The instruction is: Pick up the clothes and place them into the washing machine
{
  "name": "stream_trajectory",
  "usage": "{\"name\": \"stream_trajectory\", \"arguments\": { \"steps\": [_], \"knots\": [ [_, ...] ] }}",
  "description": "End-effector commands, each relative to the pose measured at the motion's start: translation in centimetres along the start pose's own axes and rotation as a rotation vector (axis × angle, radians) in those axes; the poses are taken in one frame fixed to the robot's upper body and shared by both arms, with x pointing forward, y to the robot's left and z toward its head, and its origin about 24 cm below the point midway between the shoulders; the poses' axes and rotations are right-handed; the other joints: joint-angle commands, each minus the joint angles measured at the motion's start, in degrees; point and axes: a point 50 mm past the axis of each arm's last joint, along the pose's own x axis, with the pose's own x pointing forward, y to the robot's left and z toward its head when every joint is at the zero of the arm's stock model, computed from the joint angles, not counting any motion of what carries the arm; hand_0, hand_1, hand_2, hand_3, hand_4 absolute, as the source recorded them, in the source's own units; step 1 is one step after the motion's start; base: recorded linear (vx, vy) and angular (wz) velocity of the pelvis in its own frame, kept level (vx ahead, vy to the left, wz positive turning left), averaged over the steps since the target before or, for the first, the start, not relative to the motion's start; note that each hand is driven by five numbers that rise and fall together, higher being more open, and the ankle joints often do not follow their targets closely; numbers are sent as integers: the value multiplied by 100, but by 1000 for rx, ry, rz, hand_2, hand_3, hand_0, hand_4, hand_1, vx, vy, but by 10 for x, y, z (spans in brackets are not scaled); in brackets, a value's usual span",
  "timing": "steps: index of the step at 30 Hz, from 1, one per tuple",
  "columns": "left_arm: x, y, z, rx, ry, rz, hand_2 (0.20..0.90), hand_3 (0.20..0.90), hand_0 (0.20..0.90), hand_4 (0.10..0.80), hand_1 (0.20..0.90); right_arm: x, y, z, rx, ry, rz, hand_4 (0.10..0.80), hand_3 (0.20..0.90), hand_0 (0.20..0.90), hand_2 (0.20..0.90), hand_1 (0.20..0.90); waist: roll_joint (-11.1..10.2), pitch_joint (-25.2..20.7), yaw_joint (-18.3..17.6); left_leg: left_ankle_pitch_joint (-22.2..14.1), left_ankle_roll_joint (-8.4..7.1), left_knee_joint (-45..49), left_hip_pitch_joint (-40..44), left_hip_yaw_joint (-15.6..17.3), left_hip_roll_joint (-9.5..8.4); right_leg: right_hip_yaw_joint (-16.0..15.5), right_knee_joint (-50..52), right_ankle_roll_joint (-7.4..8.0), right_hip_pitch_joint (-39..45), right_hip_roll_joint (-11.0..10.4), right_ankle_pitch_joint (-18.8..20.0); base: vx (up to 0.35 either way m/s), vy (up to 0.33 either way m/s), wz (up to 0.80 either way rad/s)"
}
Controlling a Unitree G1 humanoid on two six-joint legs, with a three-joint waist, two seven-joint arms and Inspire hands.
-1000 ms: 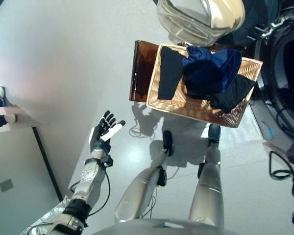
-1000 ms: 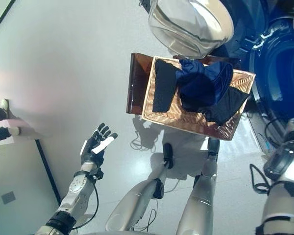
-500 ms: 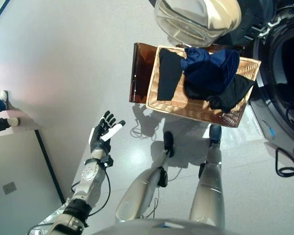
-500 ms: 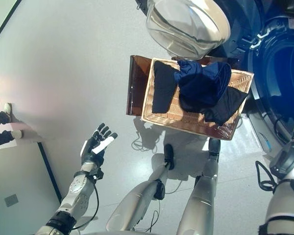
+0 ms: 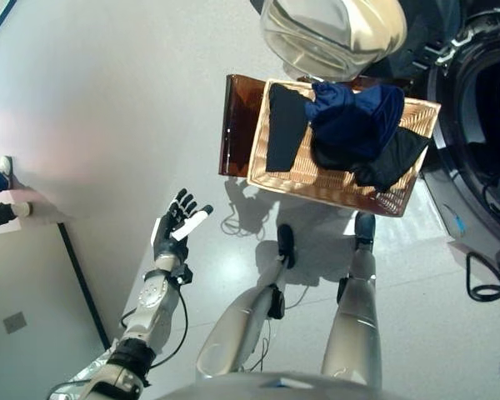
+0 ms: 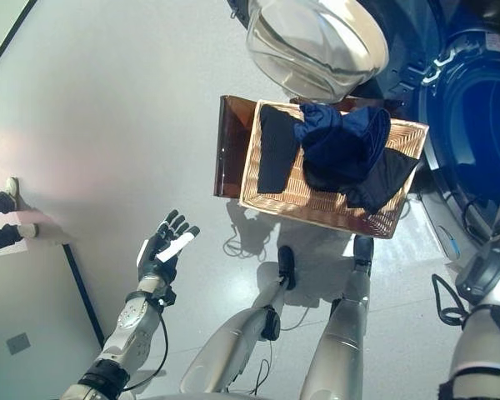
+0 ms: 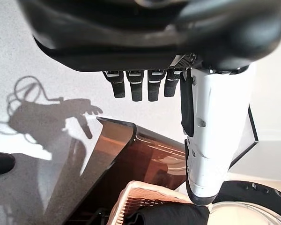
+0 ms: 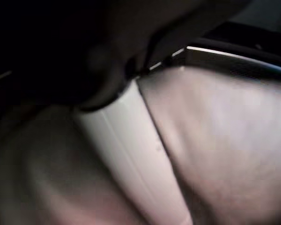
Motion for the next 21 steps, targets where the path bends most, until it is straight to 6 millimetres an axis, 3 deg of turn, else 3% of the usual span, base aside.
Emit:
{"name": "stream_trajectory", "arguments": {
  "steps": [1,6,7,8,12,21],
  "knots": [
    [-9,36,8,-22,-85,144,900,900,900,800,900,-3,21,37,-256,-286,270,800,900,900,900,900,-116,-584,-149,-405,-737,265,63,70,314,-210,68,-108,352,157,-365,0,0,0],
    [-8,39,9,-7,-84,145,900,900,900,800,900,5,-18,-2,-592,-231,261,800,900,900,900,900,-283,-578,-171,-449,-726,359,147,50,341,-267,47,-124,530,171,-351,-6,-7,1],
    [-8,39,9,-1,-86,145,900,900,900,800,900,5,-33,-20,-739,-213,285,800,900,900,900,900,-340,-542,-202,-497,-725,416,206,28,360,-289,56,-131,629,177,-382,-51,-28,5],
    [-8,40,9,0,-87,146,900,900,900,800,900,4,-33,-21,-740,-212,285,800,900,900,900,900,-347,-543,-207,-474,-723,418,188,28,357,-288,47,-134,617,175,-353,-20,-35,7],
    [-8,49,7,5,-83,203,900,900,900,800,900,-8,-77,-68,-1041,-161,388,800,900,900,900,900,-546,-520,-264,-533,-712,508,326,-13,389,-326,58,-151,823,207,-375,-12,-28,0],
    [-7,57,8,47,-97,272,900,900,900,800,900,-30,-131,-109,-1422,-155,538,800,900,900,900,900,-842,-568,-320,-576,-682,590,499,-90,433,-418,-19,-173,1119,255,-356,7,-13,0]
  ]
}}
